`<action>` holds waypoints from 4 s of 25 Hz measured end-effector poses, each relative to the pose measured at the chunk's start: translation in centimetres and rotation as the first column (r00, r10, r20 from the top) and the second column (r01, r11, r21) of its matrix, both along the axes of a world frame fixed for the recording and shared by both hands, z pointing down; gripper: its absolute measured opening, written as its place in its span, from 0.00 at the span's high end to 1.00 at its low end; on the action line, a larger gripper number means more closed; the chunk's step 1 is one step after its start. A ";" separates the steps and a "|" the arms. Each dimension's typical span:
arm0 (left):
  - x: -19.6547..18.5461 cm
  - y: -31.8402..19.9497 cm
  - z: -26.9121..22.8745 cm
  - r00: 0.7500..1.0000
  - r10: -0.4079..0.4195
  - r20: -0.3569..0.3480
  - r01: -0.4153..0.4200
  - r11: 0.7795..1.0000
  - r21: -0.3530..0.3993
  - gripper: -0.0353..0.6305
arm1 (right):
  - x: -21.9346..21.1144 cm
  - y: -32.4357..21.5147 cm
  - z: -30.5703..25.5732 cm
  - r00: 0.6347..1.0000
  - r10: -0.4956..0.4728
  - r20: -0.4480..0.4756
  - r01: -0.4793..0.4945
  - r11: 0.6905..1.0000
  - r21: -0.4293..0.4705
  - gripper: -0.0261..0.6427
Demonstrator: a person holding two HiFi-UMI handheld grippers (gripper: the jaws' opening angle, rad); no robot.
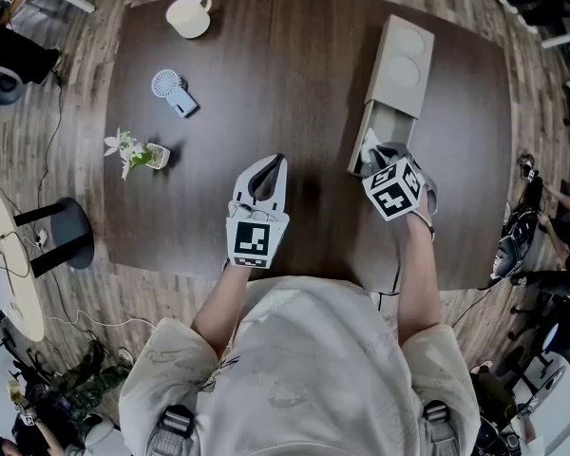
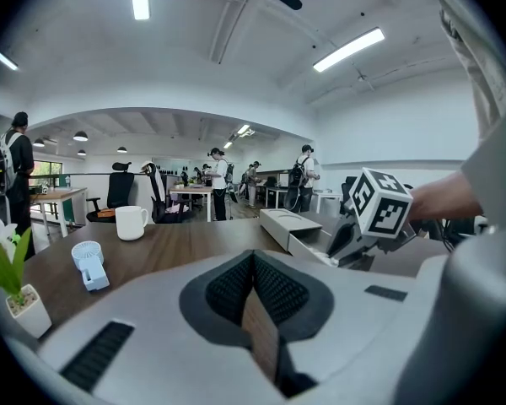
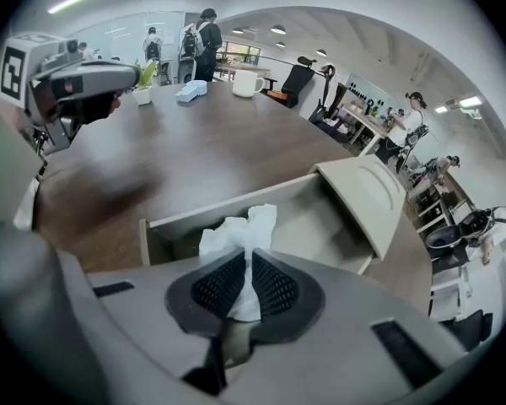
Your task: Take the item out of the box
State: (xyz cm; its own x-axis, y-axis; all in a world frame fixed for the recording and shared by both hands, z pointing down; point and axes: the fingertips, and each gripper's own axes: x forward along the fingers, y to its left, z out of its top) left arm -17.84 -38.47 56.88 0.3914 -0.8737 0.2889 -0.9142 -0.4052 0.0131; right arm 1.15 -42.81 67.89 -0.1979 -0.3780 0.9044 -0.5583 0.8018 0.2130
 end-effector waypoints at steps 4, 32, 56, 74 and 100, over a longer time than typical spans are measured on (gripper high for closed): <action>0.2 0.1 -0.4 1.000 0.000 -0.002 0.000 1.000 0.009 0.94 | 0.1 0.1 -0.1 1.000 0.008 0.008 -0.008 1.000 0.002 0.93; 0.3 0.6 -7.8 1.000 0.031 0.000 -0.030 0.983 0.179 0.94 | 0.2 1.2 -11.4 0.919 0.192 0.344 -0.296 0.913 0.282 0.94; -0.4 -0.9 -19.3 0.999 0.026 -0.029 -0.012 0.916 0.400 0.94 | 4.7 4.2 -30.0 0.695 0.097 0.712 -0.607 0.610 0.510 0.94; -2.8 0.6 -20.5 0.999 -0.035 -0.006 0.034 0.886 0.462 0.94 | 7.5 7.5 -34.7 0.670 -0.001 0.742 -0.704 0.315 0.636 0.94; -3.9 0.3 -18.8 0.998 -0.053 -0.035 0.063 0.898 0.436 0.94 | 5.9 6.3 -32.2 0.668 0.030 0.744 -0.695 0.384 0.608 0.94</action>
